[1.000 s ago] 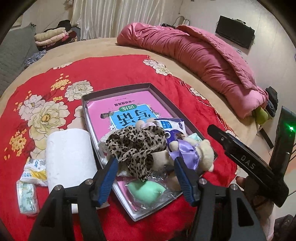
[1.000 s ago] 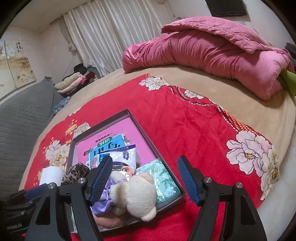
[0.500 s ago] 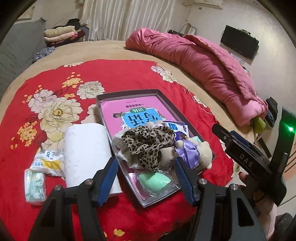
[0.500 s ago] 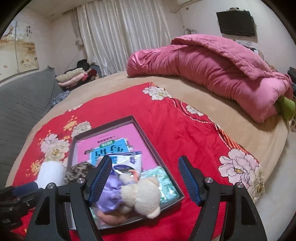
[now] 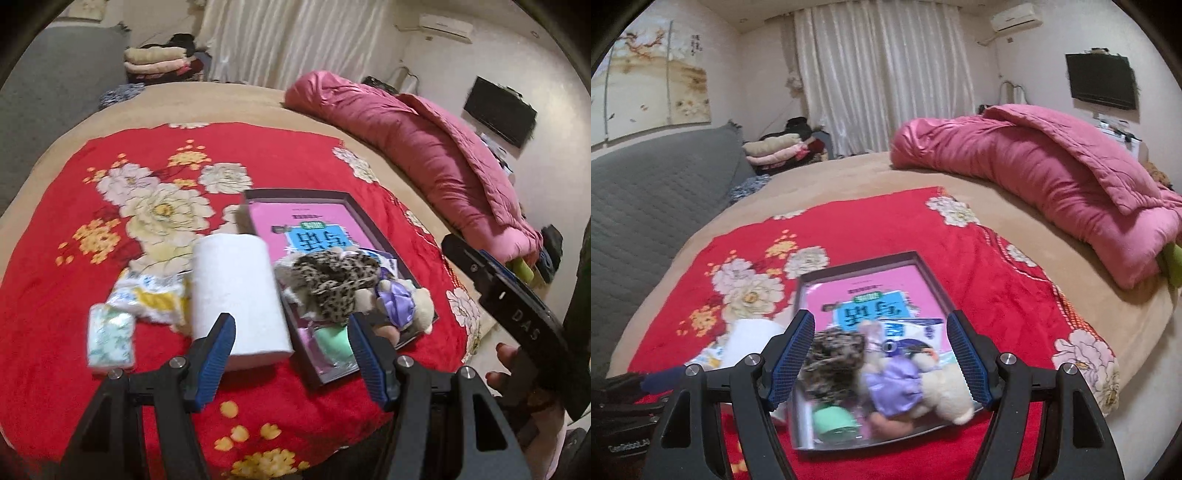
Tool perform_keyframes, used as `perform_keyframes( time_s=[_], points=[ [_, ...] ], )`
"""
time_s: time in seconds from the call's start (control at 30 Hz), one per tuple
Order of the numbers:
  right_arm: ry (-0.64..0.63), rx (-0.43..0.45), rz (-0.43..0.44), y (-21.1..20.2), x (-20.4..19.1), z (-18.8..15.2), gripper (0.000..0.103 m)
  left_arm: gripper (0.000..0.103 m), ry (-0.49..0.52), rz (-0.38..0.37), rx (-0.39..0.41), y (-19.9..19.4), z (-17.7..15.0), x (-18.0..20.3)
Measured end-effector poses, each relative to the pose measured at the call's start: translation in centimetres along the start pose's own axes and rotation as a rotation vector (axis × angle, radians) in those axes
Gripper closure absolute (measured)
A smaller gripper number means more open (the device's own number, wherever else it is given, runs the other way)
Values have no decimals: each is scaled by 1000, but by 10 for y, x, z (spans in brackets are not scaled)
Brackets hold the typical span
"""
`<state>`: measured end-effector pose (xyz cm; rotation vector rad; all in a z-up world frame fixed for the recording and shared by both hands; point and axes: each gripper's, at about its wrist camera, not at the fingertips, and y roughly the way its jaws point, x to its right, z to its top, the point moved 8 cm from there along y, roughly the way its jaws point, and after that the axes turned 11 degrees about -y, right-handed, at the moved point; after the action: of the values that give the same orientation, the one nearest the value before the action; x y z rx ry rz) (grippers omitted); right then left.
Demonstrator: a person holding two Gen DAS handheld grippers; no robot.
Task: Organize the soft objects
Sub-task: 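Open both tools on the items and lift them off the tray, then move both open tools back to the remaining items beside the paper towel roll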
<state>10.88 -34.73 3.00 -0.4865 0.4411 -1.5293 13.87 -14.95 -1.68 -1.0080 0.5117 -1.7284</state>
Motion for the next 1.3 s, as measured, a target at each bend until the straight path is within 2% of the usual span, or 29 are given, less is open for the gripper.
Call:
perform_keyframes(
  time_s=[0.17, 0.3, 0.6, 0.93, 1.3],
  points=[
    [-35, 21, 29, -11, -26, 12, 28, 40, -28, 60, 21, -17, 1, -26],
    [-75, 42, 66, -21, -50, 25, 28, 40, -83, 67, 49, -33, 6, -50],
    [-194, 70, 203, -38, -127, 48, 28, 40, -210, 119, 84, -56, 8, -115],
    [-366, 7, 298, -28, -203, 23, 27, 40, -255, 187, 49, -42, -7, -158],
    [-393, -69, 317, 0, -213, 1, 27, 40, -289, 226, -22, -8, -22, -184]
  ],
)
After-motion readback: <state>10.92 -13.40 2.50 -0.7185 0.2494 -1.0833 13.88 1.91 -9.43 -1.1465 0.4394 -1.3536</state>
